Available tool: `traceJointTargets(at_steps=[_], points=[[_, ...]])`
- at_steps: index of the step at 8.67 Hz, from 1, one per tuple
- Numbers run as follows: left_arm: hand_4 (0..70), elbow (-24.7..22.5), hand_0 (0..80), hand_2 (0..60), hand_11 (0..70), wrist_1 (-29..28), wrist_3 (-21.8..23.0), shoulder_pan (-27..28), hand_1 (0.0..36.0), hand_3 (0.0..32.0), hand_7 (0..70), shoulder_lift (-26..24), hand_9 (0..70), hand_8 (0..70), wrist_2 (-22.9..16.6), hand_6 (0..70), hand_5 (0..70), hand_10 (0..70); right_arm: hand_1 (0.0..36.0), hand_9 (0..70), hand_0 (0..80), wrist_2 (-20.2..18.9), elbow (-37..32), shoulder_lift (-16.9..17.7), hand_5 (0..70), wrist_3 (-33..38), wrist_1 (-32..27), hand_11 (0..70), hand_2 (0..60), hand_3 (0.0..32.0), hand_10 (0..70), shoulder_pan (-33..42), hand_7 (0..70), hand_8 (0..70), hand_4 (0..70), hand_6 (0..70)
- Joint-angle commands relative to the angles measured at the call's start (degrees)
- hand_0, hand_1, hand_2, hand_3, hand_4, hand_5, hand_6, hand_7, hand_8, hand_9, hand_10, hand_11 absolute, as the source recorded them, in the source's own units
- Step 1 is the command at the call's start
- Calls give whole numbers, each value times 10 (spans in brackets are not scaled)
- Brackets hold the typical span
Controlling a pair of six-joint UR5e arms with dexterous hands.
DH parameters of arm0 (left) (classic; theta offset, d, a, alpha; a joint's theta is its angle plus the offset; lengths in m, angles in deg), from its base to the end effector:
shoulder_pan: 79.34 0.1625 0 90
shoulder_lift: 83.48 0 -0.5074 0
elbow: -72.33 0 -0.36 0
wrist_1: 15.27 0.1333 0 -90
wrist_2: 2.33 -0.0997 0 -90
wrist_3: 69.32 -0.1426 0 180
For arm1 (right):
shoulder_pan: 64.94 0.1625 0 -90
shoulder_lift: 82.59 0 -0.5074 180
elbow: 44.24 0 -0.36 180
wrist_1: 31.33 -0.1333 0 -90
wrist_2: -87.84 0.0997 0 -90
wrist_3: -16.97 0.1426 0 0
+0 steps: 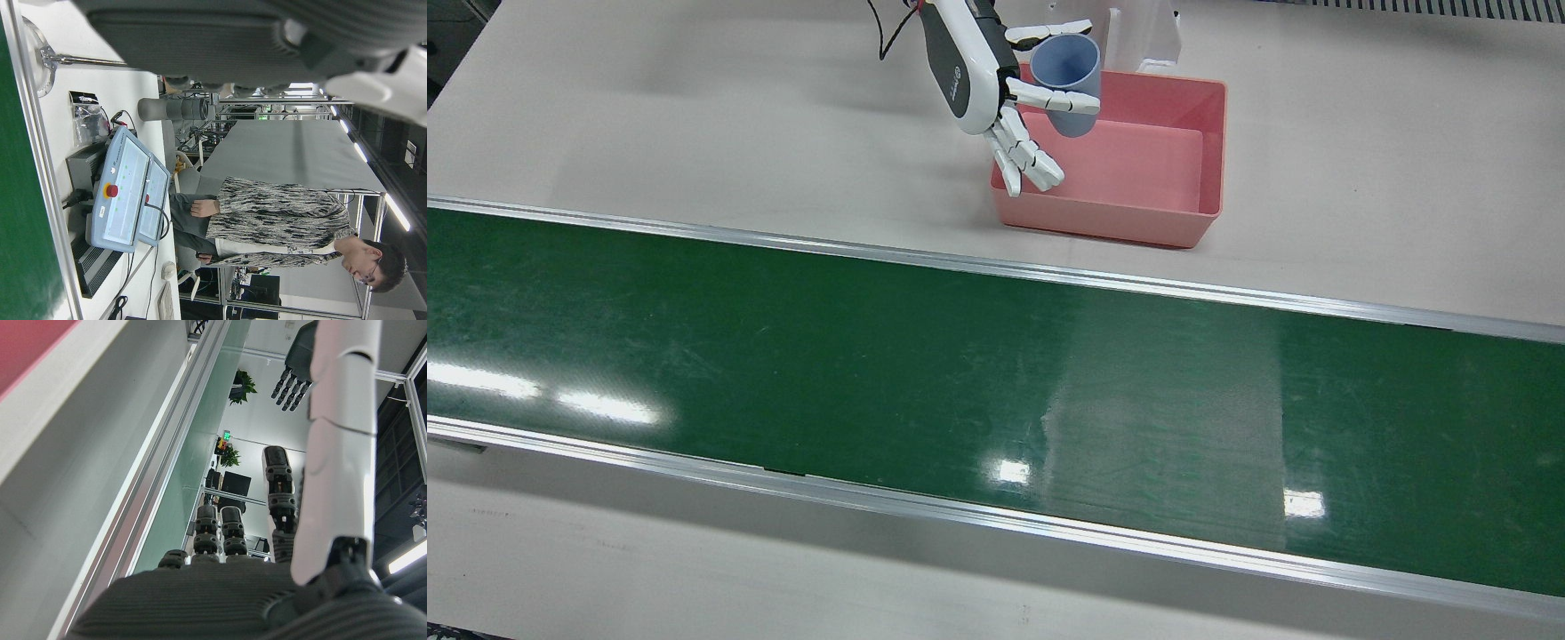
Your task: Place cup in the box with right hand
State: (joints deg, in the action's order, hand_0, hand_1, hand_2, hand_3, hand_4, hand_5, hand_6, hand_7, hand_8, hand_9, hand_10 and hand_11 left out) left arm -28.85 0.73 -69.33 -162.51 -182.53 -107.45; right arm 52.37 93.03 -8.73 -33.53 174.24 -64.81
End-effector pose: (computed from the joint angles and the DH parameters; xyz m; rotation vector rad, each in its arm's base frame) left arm -0.0286 -0.5697 0.6284 -0.3838 2.0836 -1.9328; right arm -0.4281 -0.2504 0.3560 -0.2184 -2.2570 1.4308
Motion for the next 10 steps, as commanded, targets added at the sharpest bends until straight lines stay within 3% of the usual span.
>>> traceJointTargets(at_steps=[1,3,4,5,6,7,8,9,10], points=[[0,0,0,0,0,0,0,0,0,0,0,0,0,0,0,0,0,0,197,175,617,-10,21,10,78,12,2,34,46,0,9,30,232,113,217,67],[0,-1,0,0,0,0,0,-1,0,0,0,0,0,0,0,0,0,0,209,190,614,-51,76,78,77,69,8,58,76,0,27,137,272,120,289,76],[0,-1,0,0,0,0,0,0,0,0,0,0,0,0,0,0,0,0,207,196,613,-103,66,101,75,138,25,83,83,0,45,212,297,122,354,82],[0,-2,0,0,0,0,0,-1,0,0,0,0,0,0,0,0,0,0,196,206,616,-147,39,109,76,213,62,105,62,0,60,287,310,128,372,86],[0,-2,0,0,0,0,0,-1,0,0,0,0,0,0,0,0,0,0,185,208,618,-221,-33,112,76,309,67,115,43,0,67,367,310,129,376,87],[0,-1,0,0,0,0,0,-1,0,0,0,0,0,0,0,0,0,0,180,204,611,-301,-102,107,79,369,61,126,40,0,74,444,291,128,319,84],[0,-1,0,0,0,0,0,-1,0,0,0,0,0,0,0,0,0,0,165,204,611,-368,-135,108,81,376,38,138,18,0,82,530,273,130,271,81],[0,-1,0,0,0,0,0,-1,0,0,0,0,0,0,0,0,0,0,188,210,605,-420,-196,110,85,391,-33,147,50,0,87,597,272,134,234,83],[0,-2,0,0,0,0,0,-1,0,0,0,0,0,0,0,0,0,0,179,220,612,-453,-265,111,80,426,-106,137,38,0,82,649,309,139,322,88]])
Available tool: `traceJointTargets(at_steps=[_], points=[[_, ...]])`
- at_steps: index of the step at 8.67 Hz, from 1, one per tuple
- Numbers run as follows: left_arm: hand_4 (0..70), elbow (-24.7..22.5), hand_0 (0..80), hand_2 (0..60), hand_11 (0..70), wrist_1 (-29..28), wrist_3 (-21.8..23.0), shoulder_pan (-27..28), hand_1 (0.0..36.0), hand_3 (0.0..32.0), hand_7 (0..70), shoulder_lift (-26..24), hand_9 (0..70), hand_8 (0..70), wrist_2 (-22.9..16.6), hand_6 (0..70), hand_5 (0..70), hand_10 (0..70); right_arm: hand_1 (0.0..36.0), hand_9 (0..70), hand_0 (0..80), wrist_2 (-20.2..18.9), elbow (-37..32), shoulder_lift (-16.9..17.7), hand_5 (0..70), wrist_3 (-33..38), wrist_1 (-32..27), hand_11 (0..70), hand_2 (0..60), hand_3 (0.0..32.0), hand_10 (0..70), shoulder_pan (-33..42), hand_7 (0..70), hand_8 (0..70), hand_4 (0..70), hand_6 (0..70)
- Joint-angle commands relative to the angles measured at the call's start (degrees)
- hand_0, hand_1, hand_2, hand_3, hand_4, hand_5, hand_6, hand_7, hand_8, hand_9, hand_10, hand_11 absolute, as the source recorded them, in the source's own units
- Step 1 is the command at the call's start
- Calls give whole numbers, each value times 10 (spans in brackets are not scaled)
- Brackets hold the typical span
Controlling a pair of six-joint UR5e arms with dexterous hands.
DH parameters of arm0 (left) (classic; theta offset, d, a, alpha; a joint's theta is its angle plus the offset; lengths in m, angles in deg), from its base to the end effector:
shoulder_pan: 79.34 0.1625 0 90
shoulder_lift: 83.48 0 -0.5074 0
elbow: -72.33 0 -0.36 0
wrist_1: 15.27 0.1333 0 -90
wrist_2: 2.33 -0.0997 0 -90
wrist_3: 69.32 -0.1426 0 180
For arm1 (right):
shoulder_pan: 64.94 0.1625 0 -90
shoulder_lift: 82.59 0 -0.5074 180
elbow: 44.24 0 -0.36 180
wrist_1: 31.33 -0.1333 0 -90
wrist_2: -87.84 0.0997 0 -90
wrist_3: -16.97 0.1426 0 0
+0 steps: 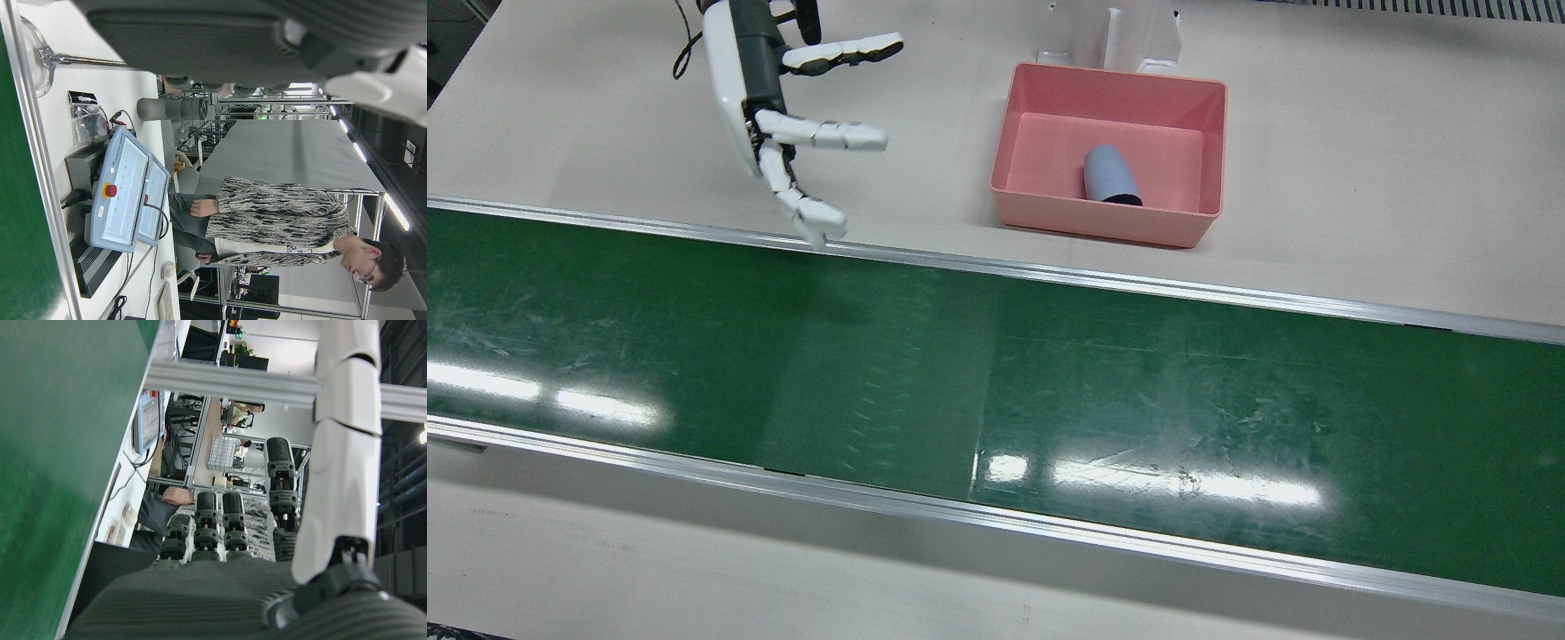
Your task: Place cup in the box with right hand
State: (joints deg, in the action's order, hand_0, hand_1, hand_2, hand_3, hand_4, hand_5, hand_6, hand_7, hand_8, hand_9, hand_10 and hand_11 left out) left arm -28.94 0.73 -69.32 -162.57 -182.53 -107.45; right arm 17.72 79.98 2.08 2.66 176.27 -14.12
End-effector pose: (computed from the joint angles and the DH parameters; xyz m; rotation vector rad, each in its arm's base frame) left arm -0.0292 -0.5696 0.6276 -0.3828 2.0857 -1.9318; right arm -0.1602 -0.4843 0.5082 -0.1676 -2.2026 1.7554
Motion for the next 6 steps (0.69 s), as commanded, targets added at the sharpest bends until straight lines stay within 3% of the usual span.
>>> traceJointTargets(at_steps=[1,3,4,5,6], points=[[0,0,0,0,0,0,0,0,0,0,0,0,0,0,0,0,0,0,172,222,624,-126,-167,21,80,69,-142,131,19,0,78,208,315,139,345,89],[0,-1,0,0,0,0,0,0,0,0,0,0,0,0,0,0,0,0,174,217,637,-126,-207,63,80,69,-147,101,16,0,56,268,308,136,341,86],[0,-1,0,0,0,0,0,0,0,0,0,0,0,0,0,0,0,0,206,208,616,-127,-231,74,84,68,-165,97,62,0,52,290,278,133,234,81],[0,-1,0,0,0,0,0,0,0,0,0,0,0,0,0,0,0,0,228,209,606,-128,-260,74,83,64,-195,95,102,0,52,308,288,132,233,83],[0,0,0,0,0,0,0,0,0,0,0,0,0,0,0,0,0,0,194,216,641,-128,-263,70,82,60,-206,102,36,0,56,310,306,136,323,87]])
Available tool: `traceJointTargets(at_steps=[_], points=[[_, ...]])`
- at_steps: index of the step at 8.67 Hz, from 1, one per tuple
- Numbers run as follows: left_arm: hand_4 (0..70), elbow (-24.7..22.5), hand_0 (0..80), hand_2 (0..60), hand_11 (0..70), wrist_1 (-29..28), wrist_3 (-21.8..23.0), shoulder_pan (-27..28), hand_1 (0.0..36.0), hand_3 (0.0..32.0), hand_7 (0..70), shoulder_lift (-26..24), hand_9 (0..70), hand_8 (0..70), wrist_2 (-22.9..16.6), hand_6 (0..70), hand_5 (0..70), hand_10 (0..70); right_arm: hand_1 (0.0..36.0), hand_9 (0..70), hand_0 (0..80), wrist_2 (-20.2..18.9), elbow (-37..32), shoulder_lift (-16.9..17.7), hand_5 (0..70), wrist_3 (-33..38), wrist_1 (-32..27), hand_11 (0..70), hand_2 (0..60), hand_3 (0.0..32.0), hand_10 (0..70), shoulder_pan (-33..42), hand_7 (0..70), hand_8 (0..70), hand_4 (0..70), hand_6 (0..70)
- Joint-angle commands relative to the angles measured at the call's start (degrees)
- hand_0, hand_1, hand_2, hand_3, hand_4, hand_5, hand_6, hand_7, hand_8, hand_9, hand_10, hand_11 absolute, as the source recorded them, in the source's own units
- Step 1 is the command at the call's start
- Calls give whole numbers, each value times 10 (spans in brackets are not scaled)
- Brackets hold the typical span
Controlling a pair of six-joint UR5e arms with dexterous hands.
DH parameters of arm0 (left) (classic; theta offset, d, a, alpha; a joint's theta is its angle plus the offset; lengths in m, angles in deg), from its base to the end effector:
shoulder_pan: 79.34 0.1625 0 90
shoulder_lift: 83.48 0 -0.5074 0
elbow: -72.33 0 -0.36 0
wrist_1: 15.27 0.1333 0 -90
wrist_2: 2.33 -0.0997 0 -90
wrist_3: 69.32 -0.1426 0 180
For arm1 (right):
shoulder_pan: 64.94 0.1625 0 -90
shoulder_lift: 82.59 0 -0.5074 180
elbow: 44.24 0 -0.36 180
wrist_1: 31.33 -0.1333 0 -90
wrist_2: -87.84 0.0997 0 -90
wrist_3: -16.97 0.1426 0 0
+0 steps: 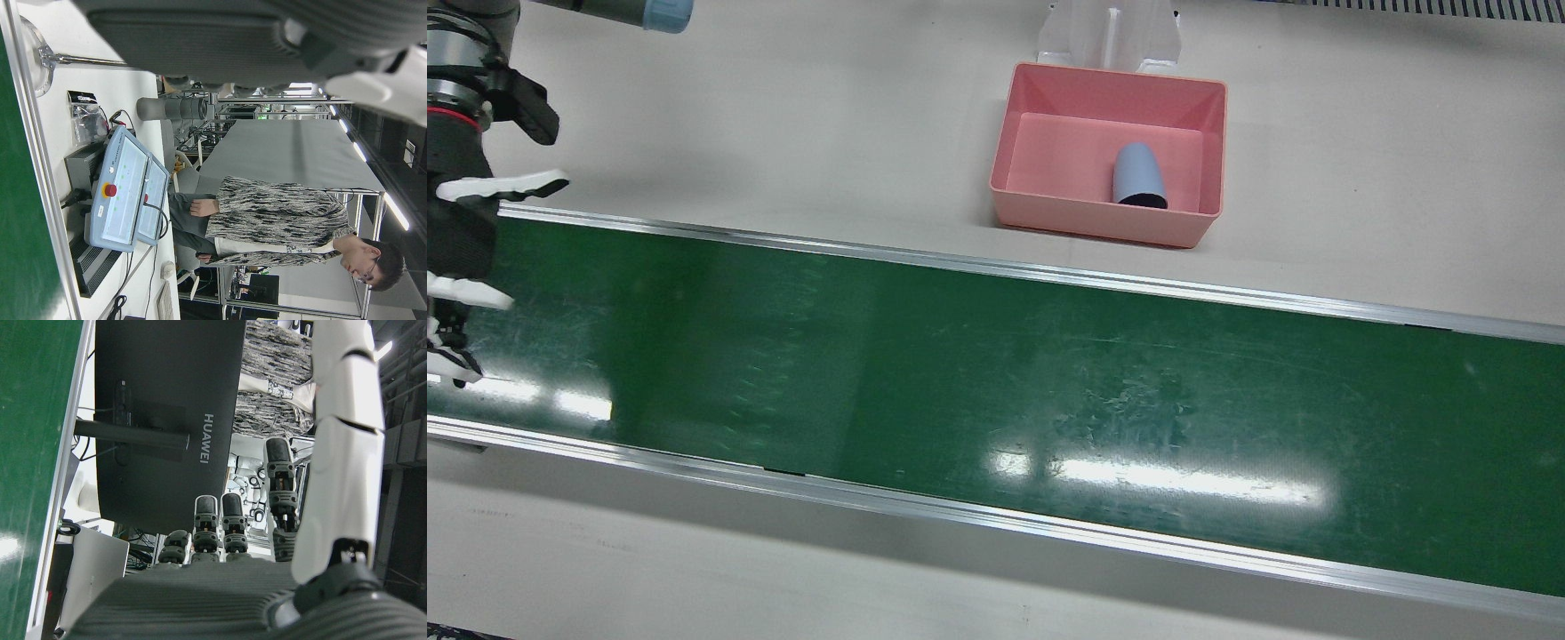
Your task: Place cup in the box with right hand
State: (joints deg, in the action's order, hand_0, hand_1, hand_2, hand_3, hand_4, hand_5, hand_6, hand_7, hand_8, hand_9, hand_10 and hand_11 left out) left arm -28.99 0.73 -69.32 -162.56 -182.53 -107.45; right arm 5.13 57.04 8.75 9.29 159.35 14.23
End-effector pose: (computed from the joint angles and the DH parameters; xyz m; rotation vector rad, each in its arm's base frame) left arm -0.0291 -0.5696 0.6272 -0.3829 2.0864 -1.9307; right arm 0.0580 -0.5027 0.7091 0.0781 -2.1123 2.1306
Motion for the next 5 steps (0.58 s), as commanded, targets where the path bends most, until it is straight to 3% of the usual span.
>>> traceJointTargets(at_steps=[1,2,3,4,5], points=[[0,1,0,0,0,0,0,1,0,0,0,0,0,0,0,0,0,0,190,215,633,-2,-32,1,83,-8,-38,131,36,0,77,22,308,135,323,88],[0,2,0,0,0,0,0,0,0,0,0,0,0,0,0,0,0,0,167,215,638,-1,-30,0,84,-8,-47,156,0,0,94,19,305,136,330,89],[0,2,0,0,0,0,0,1,0,0,0,0,0,0,0,0,0,0,172,220,599,-1,-35,2,80,-9,-92,162,41,0,99,16,319,137,318,91],[0,2,0,0,0,-1,0,0,0,0,0,0,0,0,0,0,0,0,147,222,572,0,-41,-2,70,-15,-106,160,41,0,100,11,334,136,353,92],[0,2,0,0,0,-1,0,1,0,0,0,0,0,0,0,0,0,0,154,218,571,0,-45,-19,70,-15,-102,147,53,0,91,8,330,133,338,90]])
